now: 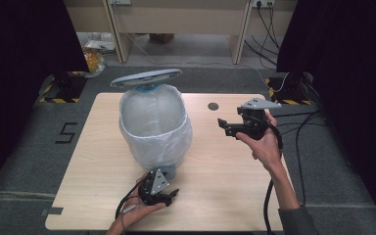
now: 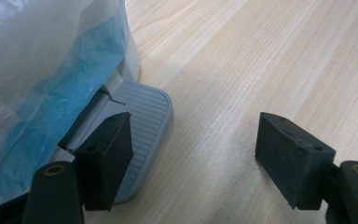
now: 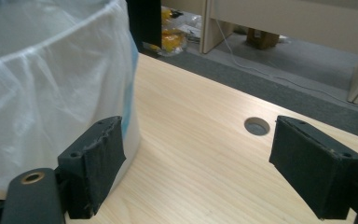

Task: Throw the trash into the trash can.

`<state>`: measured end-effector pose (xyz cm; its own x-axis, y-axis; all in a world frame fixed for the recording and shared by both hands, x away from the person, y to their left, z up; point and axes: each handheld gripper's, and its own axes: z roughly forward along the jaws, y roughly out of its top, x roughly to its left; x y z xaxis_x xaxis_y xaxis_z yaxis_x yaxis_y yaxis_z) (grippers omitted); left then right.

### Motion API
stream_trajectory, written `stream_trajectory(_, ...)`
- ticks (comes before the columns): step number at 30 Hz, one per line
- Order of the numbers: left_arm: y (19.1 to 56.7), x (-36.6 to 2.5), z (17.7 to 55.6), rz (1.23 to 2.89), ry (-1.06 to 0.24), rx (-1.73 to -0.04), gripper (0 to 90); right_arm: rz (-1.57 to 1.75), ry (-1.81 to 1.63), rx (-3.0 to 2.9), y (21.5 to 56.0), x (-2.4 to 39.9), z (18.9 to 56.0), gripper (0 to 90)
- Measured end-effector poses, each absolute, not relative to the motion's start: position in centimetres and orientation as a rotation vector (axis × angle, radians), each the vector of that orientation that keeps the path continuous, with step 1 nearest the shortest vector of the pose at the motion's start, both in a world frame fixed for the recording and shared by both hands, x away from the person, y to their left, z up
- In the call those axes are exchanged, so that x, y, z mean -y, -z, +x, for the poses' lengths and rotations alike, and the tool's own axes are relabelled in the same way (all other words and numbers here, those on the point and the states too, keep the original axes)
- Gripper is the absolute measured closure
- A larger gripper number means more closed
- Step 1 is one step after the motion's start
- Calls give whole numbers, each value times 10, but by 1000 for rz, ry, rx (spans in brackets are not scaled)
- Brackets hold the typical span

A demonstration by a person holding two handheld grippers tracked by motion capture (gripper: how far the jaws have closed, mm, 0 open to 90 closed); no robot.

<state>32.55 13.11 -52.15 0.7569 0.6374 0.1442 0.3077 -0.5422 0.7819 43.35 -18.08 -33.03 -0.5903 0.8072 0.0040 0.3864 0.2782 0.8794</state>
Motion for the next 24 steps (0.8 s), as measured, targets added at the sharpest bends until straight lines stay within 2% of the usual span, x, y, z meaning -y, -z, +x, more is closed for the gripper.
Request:
stream_trajectory(20,521,-131,325,2171,-539,-701,266,1123,-1151,-2098,392,210,409,174)
stream_trajectory(24,521,-131,325,2177,-537,-700,266,1172,-1170,-2094,417,219,404,175)
